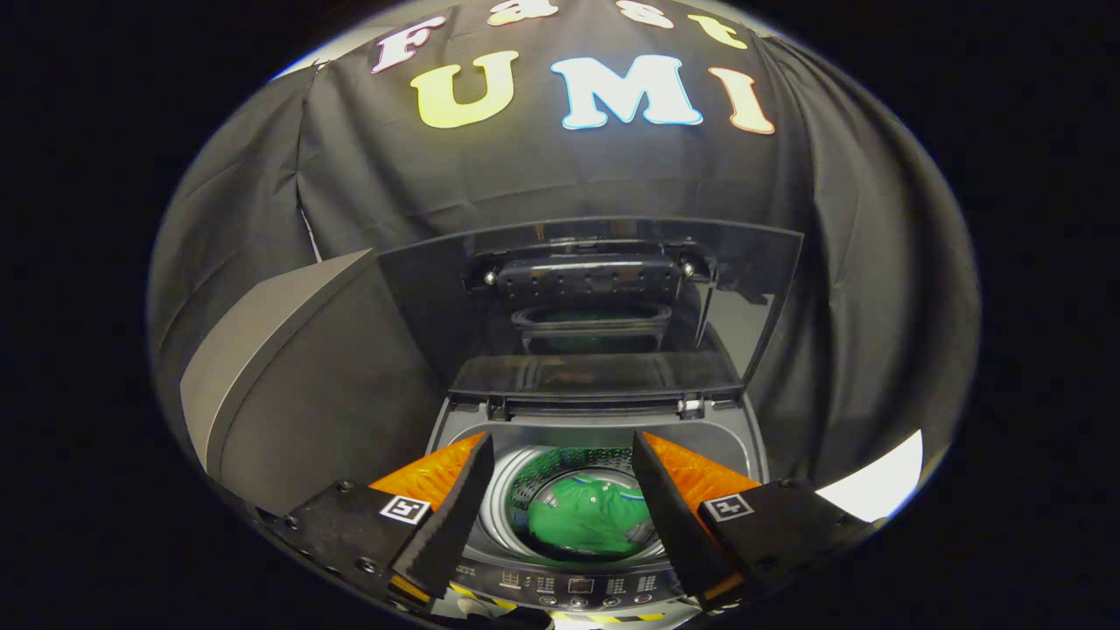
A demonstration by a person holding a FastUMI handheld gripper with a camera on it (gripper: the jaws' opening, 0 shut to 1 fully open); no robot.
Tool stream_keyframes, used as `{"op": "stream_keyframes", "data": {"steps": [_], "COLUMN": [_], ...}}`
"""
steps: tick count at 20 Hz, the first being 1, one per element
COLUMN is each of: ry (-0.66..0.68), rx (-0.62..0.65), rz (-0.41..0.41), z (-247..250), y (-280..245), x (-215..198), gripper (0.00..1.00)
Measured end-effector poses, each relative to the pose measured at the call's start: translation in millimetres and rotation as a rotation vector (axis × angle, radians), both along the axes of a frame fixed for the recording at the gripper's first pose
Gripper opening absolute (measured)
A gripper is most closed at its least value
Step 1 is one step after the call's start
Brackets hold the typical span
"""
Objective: Put the clothes into the washing machine and then close the washing machine lid.
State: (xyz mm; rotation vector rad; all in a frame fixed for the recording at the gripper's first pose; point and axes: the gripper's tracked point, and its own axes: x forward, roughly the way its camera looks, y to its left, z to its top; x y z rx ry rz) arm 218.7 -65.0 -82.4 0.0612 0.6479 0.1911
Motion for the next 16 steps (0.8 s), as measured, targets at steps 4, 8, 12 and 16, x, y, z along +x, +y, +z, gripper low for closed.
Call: {"op": "stream_keyframes", "data": {"steps": [4,8,12,16], "ry": [-0.062,-0.211,-0.356,-0.483], "rx": [0.004,0.0,-0.007,-0.006], "rz": [-0.006,0.007,0.012,-0.001], "z": [20.5,70.8,118.5,153.7], "y": [1.0,4.6,9.7,10.1], "x": [6.5,24.8,45.1,70.0], "gripper": [0.98,0.98,0.98,0.98]}}
